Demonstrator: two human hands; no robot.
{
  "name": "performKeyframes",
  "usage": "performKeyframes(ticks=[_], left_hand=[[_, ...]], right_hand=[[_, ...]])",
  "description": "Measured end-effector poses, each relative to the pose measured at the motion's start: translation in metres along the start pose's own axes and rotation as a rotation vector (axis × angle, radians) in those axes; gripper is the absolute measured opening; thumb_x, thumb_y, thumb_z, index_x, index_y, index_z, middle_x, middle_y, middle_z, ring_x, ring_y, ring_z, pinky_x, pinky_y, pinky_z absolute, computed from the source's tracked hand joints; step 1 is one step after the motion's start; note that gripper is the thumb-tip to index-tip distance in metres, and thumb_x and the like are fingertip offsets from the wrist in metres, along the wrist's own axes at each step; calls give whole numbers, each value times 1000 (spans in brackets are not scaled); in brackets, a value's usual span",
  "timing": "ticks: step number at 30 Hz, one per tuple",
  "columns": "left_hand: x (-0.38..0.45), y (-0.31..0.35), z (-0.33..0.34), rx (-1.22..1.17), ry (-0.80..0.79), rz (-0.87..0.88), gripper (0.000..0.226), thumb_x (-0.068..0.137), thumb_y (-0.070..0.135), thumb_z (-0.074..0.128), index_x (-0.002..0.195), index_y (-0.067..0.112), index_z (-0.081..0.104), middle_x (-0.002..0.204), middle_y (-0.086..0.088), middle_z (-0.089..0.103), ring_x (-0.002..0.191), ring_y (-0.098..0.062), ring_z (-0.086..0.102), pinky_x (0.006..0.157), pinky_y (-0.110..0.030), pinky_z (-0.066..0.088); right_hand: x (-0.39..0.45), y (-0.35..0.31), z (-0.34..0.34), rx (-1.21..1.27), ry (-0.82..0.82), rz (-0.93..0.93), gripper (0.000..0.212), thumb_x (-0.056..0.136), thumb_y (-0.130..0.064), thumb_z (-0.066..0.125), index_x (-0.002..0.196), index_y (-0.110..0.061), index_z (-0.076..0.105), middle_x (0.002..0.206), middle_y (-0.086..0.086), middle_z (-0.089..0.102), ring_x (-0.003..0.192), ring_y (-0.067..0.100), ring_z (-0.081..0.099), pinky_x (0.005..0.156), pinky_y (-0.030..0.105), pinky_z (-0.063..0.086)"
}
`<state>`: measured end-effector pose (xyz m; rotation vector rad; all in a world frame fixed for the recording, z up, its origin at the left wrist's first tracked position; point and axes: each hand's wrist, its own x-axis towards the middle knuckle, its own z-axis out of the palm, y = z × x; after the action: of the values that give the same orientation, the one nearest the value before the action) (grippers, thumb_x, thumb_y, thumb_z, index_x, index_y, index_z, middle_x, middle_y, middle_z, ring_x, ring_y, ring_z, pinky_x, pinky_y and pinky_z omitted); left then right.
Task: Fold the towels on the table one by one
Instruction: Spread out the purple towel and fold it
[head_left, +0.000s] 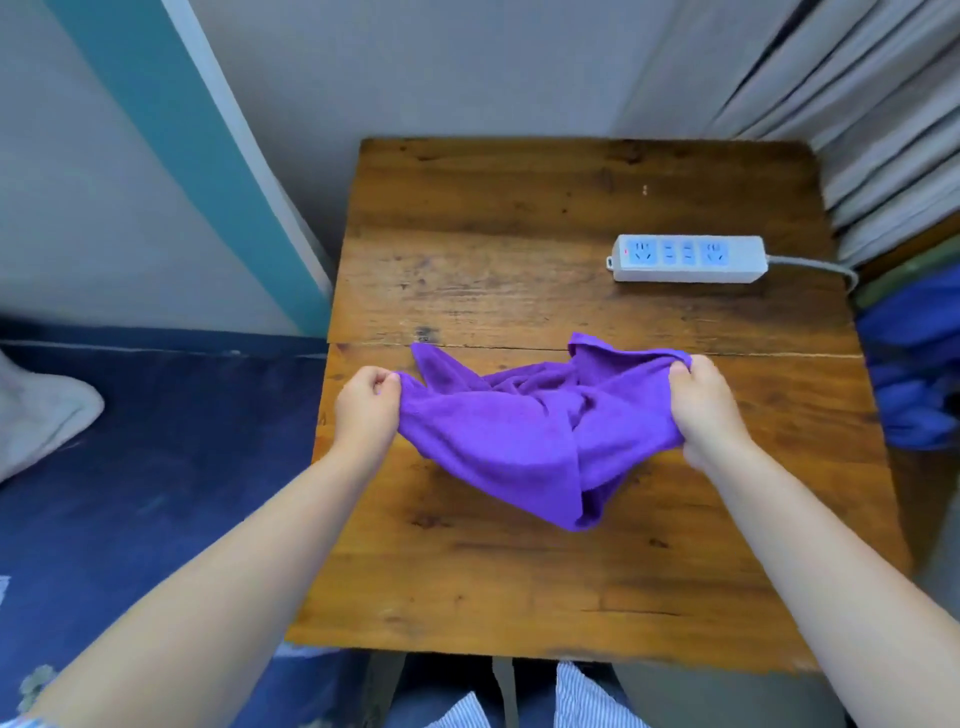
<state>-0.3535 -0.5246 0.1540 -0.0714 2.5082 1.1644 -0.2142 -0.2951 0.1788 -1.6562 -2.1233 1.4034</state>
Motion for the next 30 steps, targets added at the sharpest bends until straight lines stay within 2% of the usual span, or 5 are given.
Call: performKeyframes(ticks=[4,10,16,22,30], left_hand=[[15,17,-8,-130,56,53,15,92,12,43,84,8,54,67,7,47,64,-10,43,51,-8,36],[16,-9,7,21,-93,-50,14,90,12,47,79,8,55,76,-4,54,78,-19,46,62,-27,32],[14,-40,14,147,-175,-152,15,89,11,46,77,10,55,80,-9,56,78,-23,51,69,-26,35],[25,-18,25,80,-250,-266,29,87,8,40,59,14,42,57,-6,49,48,-20,51,50,-23,34],[35,31,-6,-92,-251,-307,22,91,11,38,100,7,57,77,-9,51,52,-17,45,45,-20,35]], right_hand=[[20,-33,-19,-58,-28,-31,21,92,-22,48,107,-10,57,105,9,56,92,21,50,71,29,38],[2,13,1,-57,-89,194,48,81,-5,60,126,-1,44,123,19,53,107,33,56,87,40,49],[-26,63,34,248,-129,378,33,89,-14,55,116,4,51,99,14,56,69,19,54,56,26,45],[-18,46,42,579,39,415,20,90,-20,53,110,-17,52,115,10,57,85,19,55,73,32,47],[1,-1,33,218,19,231,20,93,-11,39,100,-9,58,101,10,50,83,22,50,64,33,47]])
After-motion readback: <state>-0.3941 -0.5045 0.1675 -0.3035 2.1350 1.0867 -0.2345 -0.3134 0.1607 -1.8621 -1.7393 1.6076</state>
